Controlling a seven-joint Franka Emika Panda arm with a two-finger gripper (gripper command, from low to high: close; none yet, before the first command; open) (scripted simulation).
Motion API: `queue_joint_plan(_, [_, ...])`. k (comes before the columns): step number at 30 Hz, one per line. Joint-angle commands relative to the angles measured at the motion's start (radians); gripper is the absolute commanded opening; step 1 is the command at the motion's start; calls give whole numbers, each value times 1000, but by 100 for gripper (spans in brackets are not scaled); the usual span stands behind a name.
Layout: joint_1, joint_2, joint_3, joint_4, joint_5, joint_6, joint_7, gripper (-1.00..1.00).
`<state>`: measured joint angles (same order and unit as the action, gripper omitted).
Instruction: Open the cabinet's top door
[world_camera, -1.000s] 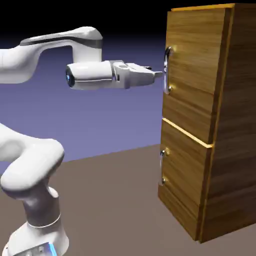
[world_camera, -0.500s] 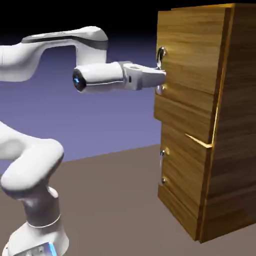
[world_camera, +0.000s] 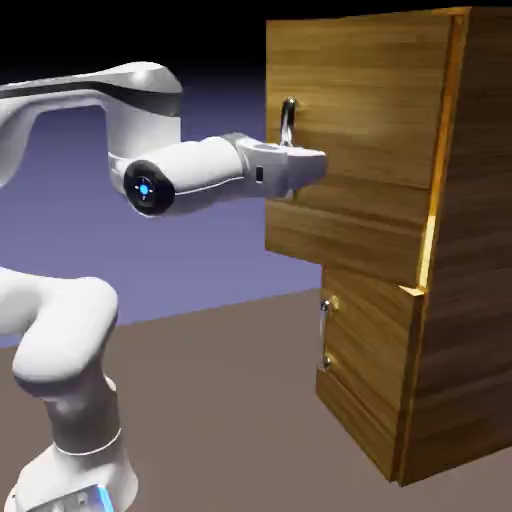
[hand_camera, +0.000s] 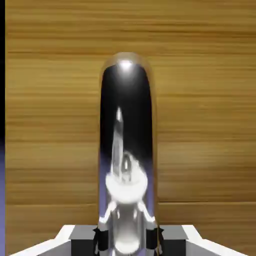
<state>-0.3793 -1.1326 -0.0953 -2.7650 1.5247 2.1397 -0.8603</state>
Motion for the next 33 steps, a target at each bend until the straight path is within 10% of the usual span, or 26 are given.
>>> queue_joint_plan(1, [3,7,-36,6,-34,-37,-1,-100])
queue_joint_plan(33, [752,679,-1195,787,-573,-1224,-201,-100])
